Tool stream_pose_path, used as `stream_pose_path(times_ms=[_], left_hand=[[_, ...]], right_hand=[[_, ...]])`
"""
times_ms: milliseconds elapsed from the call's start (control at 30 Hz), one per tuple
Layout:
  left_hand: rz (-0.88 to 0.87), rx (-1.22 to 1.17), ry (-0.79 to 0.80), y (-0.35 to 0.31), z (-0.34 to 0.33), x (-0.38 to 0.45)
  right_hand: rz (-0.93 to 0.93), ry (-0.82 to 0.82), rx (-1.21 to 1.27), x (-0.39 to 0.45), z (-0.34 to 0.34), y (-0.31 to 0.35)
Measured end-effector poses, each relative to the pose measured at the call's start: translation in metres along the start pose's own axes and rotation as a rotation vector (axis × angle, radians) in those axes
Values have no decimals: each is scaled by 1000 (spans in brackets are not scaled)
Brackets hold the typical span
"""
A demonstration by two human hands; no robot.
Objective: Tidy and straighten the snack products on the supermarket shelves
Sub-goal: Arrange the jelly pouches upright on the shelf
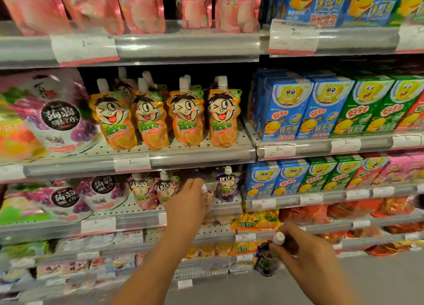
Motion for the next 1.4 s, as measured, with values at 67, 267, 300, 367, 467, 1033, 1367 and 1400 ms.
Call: stream_pose_path(times_ms=[67, 267, 300, 367, 467, 1033, 1367, 1400], left_hand=[[-36, -60, -13, 7, 6, -17], [-104, -101, -67, 43, 35, -43], [-131, -77, -82, 49, 42, -41], [-183, -36, -94, 64, 57, -36], [-230, 5, -98, 86, 75, -29], [-308, -61, -73, 135, 78, -1], [-325, -82, -80, 139, 76, -1], [-327, -78, -81, 139, 76, -1]], right_hand=[[11, -5, 0, 6, -8, 8], [34, 64, 48, 27, -33, 37], [38, 76, 65, 31, -38, 43], [31, 87, 88, 38, -47, 51], [-7, 56, 98, 54, -60, 61], [1, -266, 170, 142, -147, 104], [-53, -251, 81, 197, -169, 111], [-32, -281, 56, 202, -168, 113]])
Point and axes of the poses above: each hand's wrist, its own x-axis towards the middle knuckle, its own z-axis out of the back of the hand, y = z × x, the point moved 2 cm from there along x, towards the middle knuckle, and after that the axes turned 3 degrees about -x, right-handed, at the moved point
